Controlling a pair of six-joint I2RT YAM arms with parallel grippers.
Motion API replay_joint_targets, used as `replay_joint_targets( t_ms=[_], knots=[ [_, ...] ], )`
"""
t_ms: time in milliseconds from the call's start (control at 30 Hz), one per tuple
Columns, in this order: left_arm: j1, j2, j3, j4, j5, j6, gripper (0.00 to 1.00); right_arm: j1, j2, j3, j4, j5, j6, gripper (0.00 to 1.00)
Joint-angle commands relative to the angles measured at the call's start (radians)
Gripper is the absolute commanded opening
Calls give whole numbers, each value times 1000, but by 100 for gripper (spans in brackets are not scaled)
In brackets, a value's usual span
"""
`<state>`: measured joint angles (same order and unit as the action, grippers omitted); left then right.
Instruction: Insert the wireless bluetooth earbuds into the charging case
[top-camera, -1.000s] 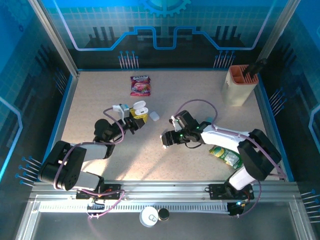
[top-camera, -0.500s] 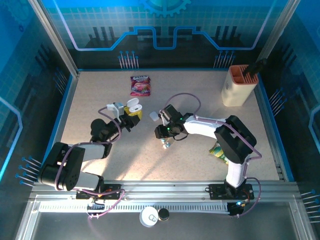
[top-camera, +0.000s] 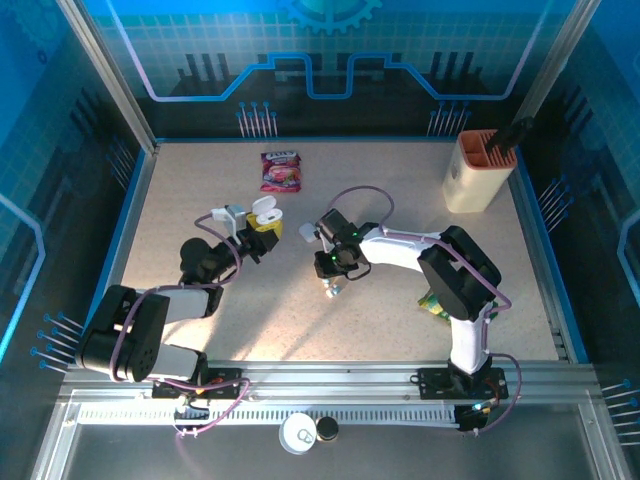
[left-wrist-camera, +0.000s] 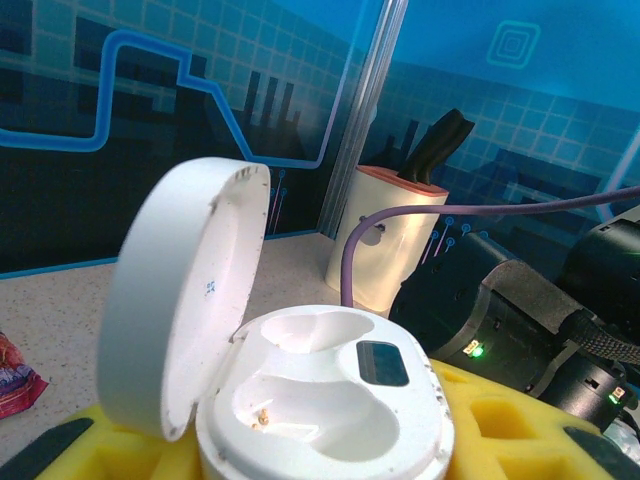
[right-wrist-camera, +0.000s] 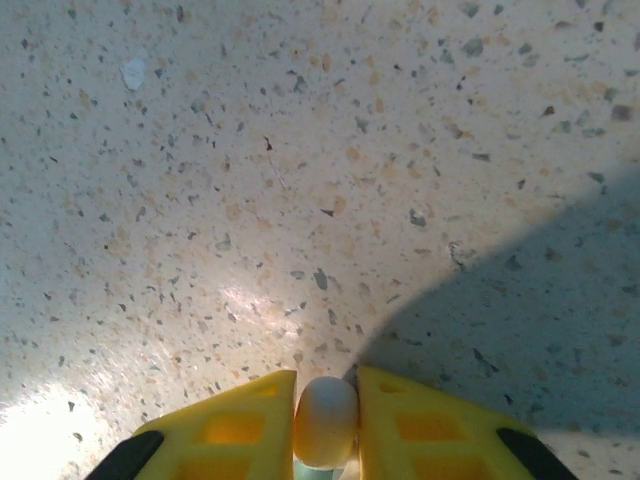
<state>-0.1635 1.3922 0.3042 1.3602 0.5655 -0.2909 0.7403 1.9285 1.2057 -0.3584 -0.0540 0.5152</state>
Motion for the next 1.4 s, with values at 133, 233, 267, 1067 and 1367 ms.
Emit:
replay_joint_targets(
  t_ms=[133, 233, 267, 1067, 1367],
  knots=[
    [10, 1, -4, 42, 19, -20, 22, -45, -80, -11, -101, 23, -97, 20],
    [10, -1, -5, 42, 22, -20, 22, -92, -118, -45, -132, 18, -155, 20],
    [10, -2, -4, 42, 22, -18, 22, -110, -127, -60, -140, 9, -179, 20],
    [31, -41, -36, 40, 17, -16, 22, -84, -74, 9, -419, 314, -310, 49],
    [47, -30, -18, 42, 25, -31, 22, 35, -100, 4, -425, 576, -123, 54]
  ],
)
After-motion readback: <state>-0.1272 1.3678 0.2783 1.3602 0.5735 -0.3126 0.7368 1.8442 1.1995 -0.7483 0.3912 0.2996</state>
